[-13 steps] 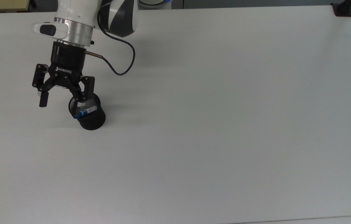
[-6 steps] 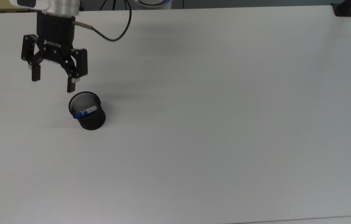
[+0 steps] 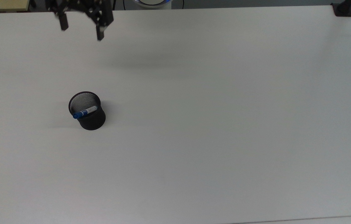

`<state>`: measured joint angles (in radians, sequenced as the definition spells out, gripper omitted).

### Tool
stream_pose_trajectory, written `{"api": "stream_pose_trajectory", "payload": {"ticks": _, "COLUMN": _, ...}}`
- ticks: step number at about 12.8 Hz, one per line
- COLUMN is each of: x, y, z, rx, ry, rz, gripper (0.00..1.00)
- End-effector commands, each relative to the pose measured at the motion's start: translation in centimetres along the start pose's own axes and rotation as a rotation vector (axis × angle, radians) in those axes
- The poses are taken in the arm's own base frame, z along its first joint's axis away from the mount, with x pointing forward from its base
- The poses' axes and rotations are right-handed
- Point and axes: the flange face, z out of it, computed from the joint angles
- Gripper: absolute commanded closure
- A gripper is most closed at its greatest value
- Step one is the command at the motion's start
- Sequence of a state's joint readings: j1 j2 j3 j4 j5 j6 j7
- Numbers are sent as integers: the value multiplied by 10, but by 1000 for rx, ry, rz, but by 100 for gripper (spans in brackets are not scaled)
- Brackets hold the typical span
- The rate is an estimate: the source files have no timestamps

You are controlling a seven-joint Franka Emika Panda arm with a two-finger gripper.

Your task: Insert the marker

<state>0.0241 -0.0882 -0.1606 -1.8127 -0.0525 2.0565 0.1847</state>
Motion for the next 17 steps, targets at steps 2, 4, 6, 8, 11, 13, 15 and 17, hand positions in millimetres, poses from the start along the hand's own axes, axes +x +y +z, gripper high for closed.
{"api": "stream_pose_trajectory", "payload": {"ticks": 2, "x": -22, "y": 0, "z": -34, "rx": 34, "ry": -168, "rz": -1, "gripper": 0}}
{"api": "stream_pose_trajectory", "payload": {"ticks": 4, "x": -13, "y": -1, "z": -35, "rx": 25, "ry": -181, "rz": -14, "gripper": 0}}
{"api": "stream_pose_trajectory", "payload": {"ticks": 6, "x": 2, "y": -4, "z": -29, "rx": 11, "ry": -174, "rz": -86, "gripper": 0}}
{"api": "stream_pose_trajectory", "payload": {"ticks": 8, "x": 16, "y": -2, "z": -31, "rx": 7, "ry": -157, "rz": -155, "gripper": 0}}
{"api": "stream_pose_trajectory", "payload": {"ticks": 11, "x": 7, "y": -1, "z": -28, "rx": -1, "ry": -220, "rz": -208, "gripper": 0}}
{"api": "stream_pose_trajectory", "payload": {"ticks": 13, "x": 2, "y": -4, "z": -29, "rx": 3, "ry": -241, "rz": -254, "gripper": 0}}
{"api": "stream_pose_trajectory", "payload": {"ticks": 15, "x": 2, "y": -4, "z": -30, "rx": 4, "ry": -239, "rz": -240, "gripper": 0}}
{"api": "stream_pose_trajectory", "payload": {"ticks": 17, "x": 2, "y": -4, "z": -32, "rx": -2, "ry": -237, "rz": -214, "gripper": 0}}
